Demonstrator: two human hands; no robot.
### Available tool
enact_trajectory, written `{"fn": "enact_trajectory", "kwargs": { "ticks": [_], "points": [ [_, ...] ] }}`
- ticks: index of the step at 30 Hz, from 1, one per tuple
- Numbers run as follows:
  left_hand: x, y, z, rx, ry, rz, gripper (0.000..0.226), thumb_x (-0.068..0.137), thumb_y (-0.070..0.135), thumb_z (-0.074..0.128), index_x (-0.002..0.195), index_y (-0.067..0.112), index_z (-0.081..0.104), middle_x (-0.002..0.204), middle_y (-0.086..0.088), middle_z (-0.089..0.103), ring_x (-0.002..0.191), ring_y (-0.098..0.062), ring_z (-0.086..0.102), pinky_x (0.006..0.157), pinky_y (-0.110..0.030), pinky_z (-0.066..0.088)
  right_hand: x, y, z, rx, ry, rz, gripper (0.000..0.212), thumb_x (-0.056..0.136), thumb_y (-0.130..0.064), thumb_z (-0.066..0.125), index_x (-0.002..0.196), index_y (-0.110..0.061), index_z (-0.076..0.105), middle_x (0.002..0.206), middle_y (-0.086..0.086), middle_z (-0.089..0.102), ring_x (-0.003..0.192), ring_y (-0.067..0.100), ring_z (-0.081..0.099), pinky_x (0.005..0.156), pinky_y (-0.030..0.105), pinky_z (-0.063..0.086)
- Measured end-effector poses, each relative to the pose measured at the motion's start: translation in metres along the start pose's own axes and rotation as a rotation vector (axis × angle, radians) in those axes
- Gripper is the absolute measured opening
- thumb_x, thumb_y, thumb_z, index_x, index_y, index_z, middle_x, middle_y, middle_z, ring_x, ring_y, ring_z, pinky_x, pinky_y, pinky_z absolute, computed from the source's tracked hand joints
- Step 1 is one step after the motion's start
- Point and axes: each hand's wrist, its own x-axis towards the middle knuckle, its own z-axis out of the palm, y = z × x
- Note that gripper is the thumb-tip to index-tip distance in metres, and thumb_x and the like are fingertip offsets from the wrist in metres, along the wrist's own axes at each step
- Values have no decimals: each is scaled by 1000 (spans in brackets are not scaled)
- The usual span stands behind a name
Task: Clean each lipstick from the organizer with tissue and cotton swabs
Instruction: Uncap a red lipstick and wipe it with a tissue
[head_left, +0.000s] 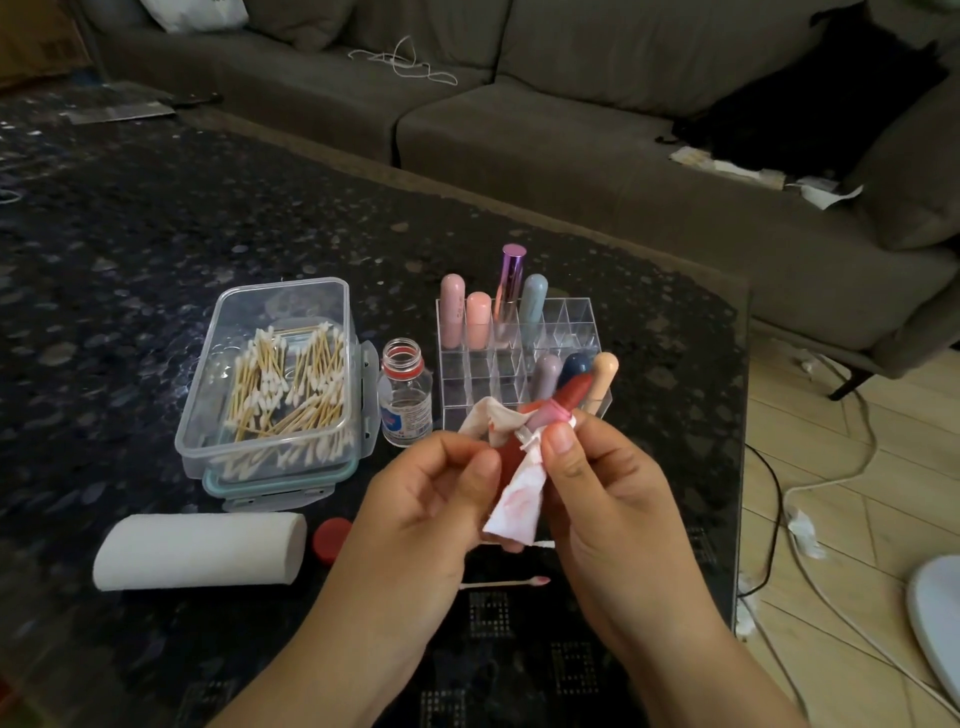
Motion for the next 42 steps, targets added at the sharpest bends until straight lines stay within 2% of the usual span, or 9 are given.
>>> {"fn": "enact_trajectory", "kwargs": {
  "ticks": [4, 7, 13, 21, 25, 31, 35, 39, 42],
  "points": [
    [1, 2, 2, 27, 18, 111, 16, 60, 27, 75, 72, 18, 70, 79, -2, 74, 76, -7, 69, 67, -16, 50, -2, 1, 4, 27, 12, 12, 24, 80, -43, 63, 88, -24, 74, 92, 7, 74, 90, 21, 70, 82, 31, 55],
    [2, 1, 4, 55, 58, 174, 20, 63, 16, 67, 78, 5, 61, 78, -2, 74, 71, -5, 68, 61, -12, 49, -4, 2, 11, 148, 39, 75, 28, 81, -38, 60, 75, -13, 71, 71, 10, 70, 68, 18, 67, 66, 26, 56],
    [-2, -5, 6, 230, 74, 260, 16, 67, 18, 69, 76, 10, 60, 72, 2, 73, 63, -1, 66, 54, -11, 47, -8, 8, 20, 155, 221, 102, 37, 75, -37, 57, 72, -1, 65, 54, 1, 58, 51, 7, 50, 55, 20, 44],
    [3, -13, 4, 232, 17, 162, 26, 68, 26, 70, 89, 12, 63, 82, 0, 73, 77, -10, 71, 66, -19, 53, -11, 3, 13, -183, 342, 0, 25, 79, -33, 63, 66, -13, 69, 57, 2, 67, 54, 10, 62, 56, 19, 51],
    [5, -15, 3, 352, -66, 141, 19, 86, 9, 63, 101, 19, 70, 90, 3, 75, 86, -9, 70, 74, -17, 52, -6, 4, 2, -432, 327, -48, 14, 84, -28, 65, 73, -26, 72, 67, -7, 70, 64, 6, 66, 61, 20, 52],
    [7, -14, -5, 499, 32, 128, 30, 86, 12, 64, 107, 32, 61, 91, 10, 73, 89, -8, 69, 85, -31, 51, 7, -1, -35, -682, 356, 5, 16, 88, -27, 63, 75, -37, 64, 68, -13, 65, 70, -9, 58, 58, 4, 43],
    [7, -13, -6, 636, 50, 134, 19, 87, 16, 62, 97, 33, 65, 90, 18, 72, 88, 4, 66, 74, -23, 50, 12, -4, -53, -786, 337, 62, 9, 90, -30, 61, 86, -26, 68, 71, -16, 62, 61, -4, 56, 53, 1, 39],
    [10, -15, -4, 747, 71, 136, 17, 84, 17, 67, 94, 30, 64, 93, 18, 72, 91, 7, 65, 83, -23, 52, 10, -3, -53, -816, 251, 39, 13, 91, -27, 61, 79, -32, 63, 67, -18, 60, 67, -15, 55, 58, 0, 39],
    [18, -15, 1, 884, 108, 191, 14, 82, 19, 70, 87, 28, 61, 86, 16, 71, 85, 9, 63, 81, -17, 48, 10, 0, -53, -848, 202, 42, 10, 90, -28, 62, 82, -28, 67, 70, -17, 61, 67, -4, 58, 58, 4, 41]
  ]
}}
